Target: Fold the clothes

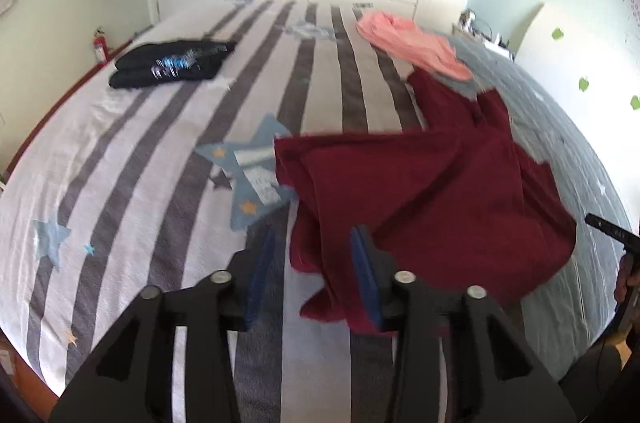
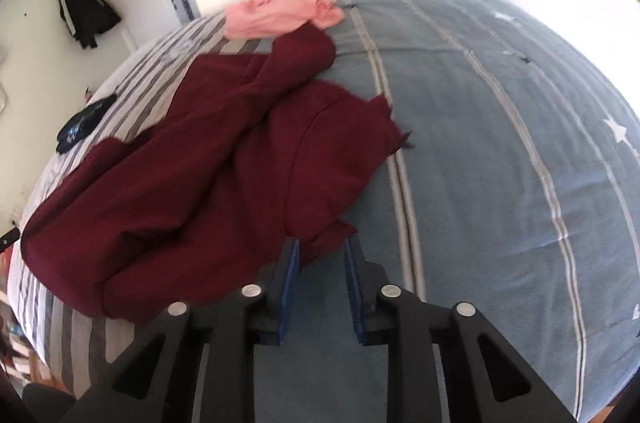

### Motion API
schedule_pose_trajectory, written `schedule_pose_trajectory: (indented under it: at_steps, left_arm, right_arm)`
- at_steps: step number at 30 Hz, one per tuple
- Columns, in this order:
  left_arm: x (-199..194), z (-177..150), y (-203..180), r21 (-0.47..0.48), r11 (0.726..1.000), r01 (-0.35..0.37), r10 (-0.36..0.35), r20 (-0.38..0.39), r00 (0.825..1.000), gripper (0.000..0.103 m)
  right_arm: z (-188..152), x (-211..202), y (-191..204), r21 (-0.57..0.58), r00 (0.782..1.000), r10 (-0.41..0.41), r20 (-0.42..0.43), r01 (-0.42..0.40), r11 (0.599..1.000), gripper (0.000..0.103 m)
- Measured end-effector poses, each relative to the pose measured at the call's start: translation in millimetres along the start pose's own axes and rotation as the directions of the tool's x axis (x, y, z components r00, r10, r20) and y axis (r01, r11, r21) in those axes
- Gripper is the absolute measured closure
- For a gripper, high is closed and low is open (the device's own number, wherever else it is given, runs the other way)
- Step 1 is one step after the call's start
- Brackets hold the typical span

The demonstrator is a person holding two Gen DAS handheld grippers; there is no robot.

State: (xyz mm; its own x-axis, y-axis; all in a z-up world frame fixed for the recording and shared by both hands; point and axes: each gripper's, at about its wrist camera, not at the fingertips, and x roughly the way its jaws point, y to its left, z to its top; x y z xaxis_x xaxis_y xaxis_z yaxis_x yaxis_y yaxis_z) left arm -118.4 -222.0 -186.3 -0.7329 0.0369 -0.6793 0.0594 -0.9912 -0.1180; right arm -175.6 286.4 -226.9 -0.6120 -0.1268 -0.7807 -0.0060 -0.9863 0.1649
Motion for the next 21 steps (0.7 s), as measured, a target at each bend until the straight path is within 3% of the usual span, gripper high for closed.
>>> schedule_pose_trajectory:
  at_steps: [1, 2, 3, 4, 7, 11, 12, 14, 16, 17, 19, 20, 21]
  left_arm:
    - [2, 10, -2, -0.005, 1.000, 0.009, -0.009, 0.029, 1.000, 0.018]
    - [5, 21, -5, -0.007, 1.000, 0.022, -0.022, 0.050, 0.999, 0.013]
    - [14, 29, -10, 0.001, 0.999, 0.032, -0.032, 0.049, 0.998, 0.013]
    - [24, 38, -16, 0.012, 0.999, 0.041, -0.041, 0.040, 0.998, 0.013]
    - [73, 57, -42, 0.053, 0.997, 0.058, -0.058, -0.004, 0.998, 0.014]
    - [151, 54, -80, 0.104, 0.991, 0.085, -0.070, -0.141, 0.988, 0.016]
    - [169, 47, -89, 0.129, 0.989, 0.077, -0.056, -0.162, 0.985, 0.022]
    - [196, 38, -93, 0.153, 0.985, 0.074, -0.040, -0.213, 0.976, 0.068]
    - [222, 29, -95, 0.174, 0.982, 0.073, -0.025, -0.264, 0.964, 0.092]
    - [227, 27, -95, 0.177, 0.981, 0.074, -0.026, -0.262, 0.965, 0.098]
    - [228, 27, -91, 0.179, 0.981, 0.069, -0.026, -0.232, 0.972, 0.099]
    - [224, 27, -89, 0.182, 0.981, 0.060, -0.021, -0.209, 0.978, 0.099]
    - [220, 28, -87, 0.185, 0.981, 0.051, -0.016, -0.187, 0.982, 0.100]
  right_arm:
    - [6, -7, -5, 0.022, 0.999, -0.001, 0.041, 0.001, 1.000, 0.067]
    - [11, -15, -10, 0.043, 0.997, -0.004, 0.082, 0.000, 0.999, 0.055]
    - [21, -11, -9, 0.048, 0.996, 0.005, 0.087, -0.010, 0.999, 0.045]
    - [31, -7, -8, 0.053, 0.996, 0.014, 0.092, -0.019, 0.998, 0.044]
    - [61, 19, 8, 0.011, 0.995, 0.039, 0.088, -0.040, 0.999, 0.044]
    - [84, 70, 36, -0.036, 0.993, 0.105, 0.051, -0.103, 0.994, 0.044]
    - [89, 85, 44, -0.042, 0.992, 0.120, 0.047, -0.118, 0.992, 0.044]
    - [96, 111, 59, -0.073, 0.993, 0.112, 0.032, -0.110, 0.991, 0.044]
    - [103, 137, 75, -0.105, 0.994, 0.105, 0.017, -0.102, 0.989, 0.044]
    - [102, 137, 79, -0.110, 0.994, 0.107, 0.024, -0.103, 0.989, 0.044]
    - [102, 138, 88, -0.121, 0.993, 0.111, 0.038, -0.105, 0.987, 0.046]
    - [102, 138, 92, -0.126, 0.993, 0.113, 0.045, -0.106, 0.986, 0.058]
    - [102, 139, 96, -0.131, 0.992, 0.115, 0.052, -0.107, 0.986, 0.080]
